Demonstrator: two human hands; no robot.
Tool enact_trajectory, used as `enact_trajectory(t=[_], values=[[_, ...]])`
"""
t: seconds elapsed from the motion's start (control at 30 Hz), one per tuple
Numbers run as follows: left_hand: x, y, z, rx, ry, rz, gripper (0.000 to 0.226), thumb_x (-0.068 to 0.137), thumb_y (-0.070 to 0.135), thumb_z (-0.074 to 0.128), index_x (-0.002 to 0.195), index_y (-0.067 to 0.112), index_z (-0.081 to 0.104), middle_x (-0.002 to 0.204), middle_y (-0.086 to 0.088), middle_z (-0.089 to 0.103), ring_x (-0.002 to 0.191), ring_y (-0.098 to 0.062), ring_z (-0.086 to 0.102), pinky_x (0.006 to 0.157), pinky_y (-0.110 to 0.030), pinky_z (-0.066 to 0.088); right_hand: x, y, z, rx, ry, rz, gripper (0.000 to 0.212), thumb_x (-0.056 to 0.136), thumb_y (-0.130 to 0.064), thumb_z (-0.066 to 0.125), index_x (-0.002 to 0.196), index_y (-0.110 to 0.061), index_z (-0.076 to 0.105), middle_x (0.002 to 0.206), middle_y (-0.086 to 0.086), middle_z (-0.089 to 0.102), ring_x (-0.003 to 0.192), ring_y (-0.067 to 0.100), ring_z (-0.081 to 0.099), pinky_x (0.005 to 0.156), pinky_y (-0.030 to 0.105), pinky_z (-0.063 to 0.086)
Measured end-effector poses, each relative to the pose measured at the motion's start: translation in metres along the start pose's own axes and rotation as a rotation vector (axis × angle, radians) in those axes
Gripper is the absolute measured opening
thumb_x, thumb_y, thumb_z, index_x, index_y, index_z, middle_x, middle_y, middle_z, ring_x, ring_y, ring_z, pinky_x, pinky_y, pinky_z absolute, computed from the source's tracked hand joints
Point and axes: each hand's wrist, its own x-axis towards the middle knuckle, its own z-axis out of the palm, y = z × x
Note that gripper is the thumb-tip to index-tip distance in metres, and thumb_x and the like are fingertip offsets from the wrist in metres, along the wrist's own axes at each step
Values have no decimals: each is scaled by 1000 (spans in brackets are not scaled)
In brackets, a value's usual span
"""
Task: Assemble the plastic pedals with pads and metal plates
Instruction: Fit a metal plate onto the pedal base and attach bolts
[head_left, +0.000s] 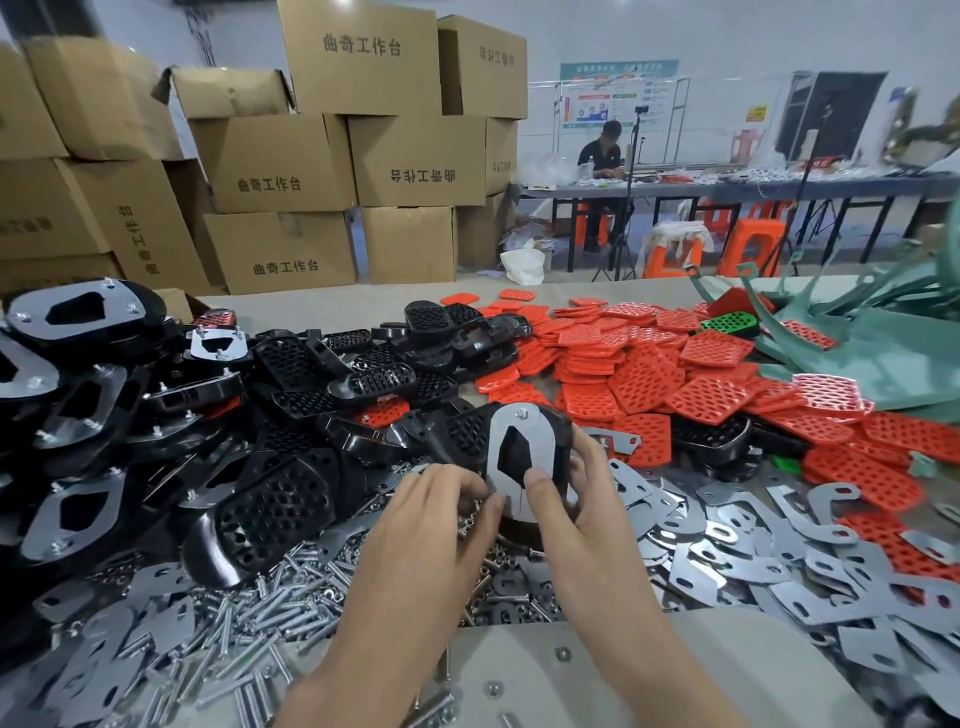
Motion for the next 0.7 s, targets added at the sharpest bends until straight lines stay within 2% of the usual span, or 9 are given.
enact_trajectory(t=[0.13, 0.2, 0.27, 0.33, 0.4, 0.47, 0.6, 0.7], values=[[1, 0, 0, 0, -6, 35, 28, 94, 57, 35, 92, 36, 52, 88, 24, 53, 91, 1, 51, 70, -25, 49, 0, 3, 2, -88, 9, -32, 38, 106, -21, 53, 139, -40, 48, 123, -25, 66, 120, -9, 58, 92, 9, 44], [2, -2, 0, -4, -43, 92, 20, 97, 47, 40, 97, 34, 55, 93, 23, 54, 94, 0, 51, 73, -26, 50, 0, 3, 2, -110, 8, -49, 39, 107, -22, 53, 140, -39, 46, 122, -29, 65, 120, -11, 56, 92, 7, 42], [1, -1, 0, -29, -69, 97, 8, 97, 42, 45, 102, 40, 51, 99, 26, 52, 100, 1, 51, 75, -22, 49, -1, 2, 1, -112, 20, -63, 38, 107, -22, 52, 140, -40, 45, 121, -35, 63, 119, -15, 55, 90, 2, 40], [1, -2, 1, -69, -61, 24, 9, 94, 56, 41, 98, 49, 44, 102, 30, 49, 102, 7, 51, 73, -16, 46, -1, 2, 1, -103, 35, -73, 37, 107, -24, 51, 139, -42, 45, 120, -37, 62, 117, -17, 55, 88, 1, 40], [-1, -4, 2, -75, -49, -41, 26, 89, 68, 33, 95, 47, 46, 97, 28, 51, 99, 9, 52, 69, -15, 44, -1, 2, 1, -116, 40, -86, 37, 107, -24, 51, 139, -42, 45, 119, -39, 62, 116, -18, 54, 87, 0, 41], [-1, -5, 3, -57, -47, -30, 33, 90, 68, 31, 92, 42, 52, 88, 24, 54, 94, 3, 53, 69, -19, 45, -2, 3, 3, -142, 36, -100, 39, 107, -24, 51, 141, -42, 44, 121, -38, 62, 117, -17, 55, 89, 4, 43], [1, -3, 1, -84, -50, -46, 39, 89, 66, 30, 88, 36, 56, 84, 20, 57, 87, -2, 55, 71, -30, 49, -4, 1, 5, -155, 11, -120, 43, 108, -24, 51, 139, -51, 42, 129, -30, 62, 123, -3, 59, 99, 26, 47], [1, -2, 1, -64, -34, -40, 30, 91, 60, 37, 86, 35, 53, 84, 19, 55, 86, -3, 54, 68, -26, 47, -5, -1, 6, -182, 5, -141, 45, 107, -24, 51, 139, -54, 40, 131, -31, 60, 125, -1, 59, 101, 29, 46]])
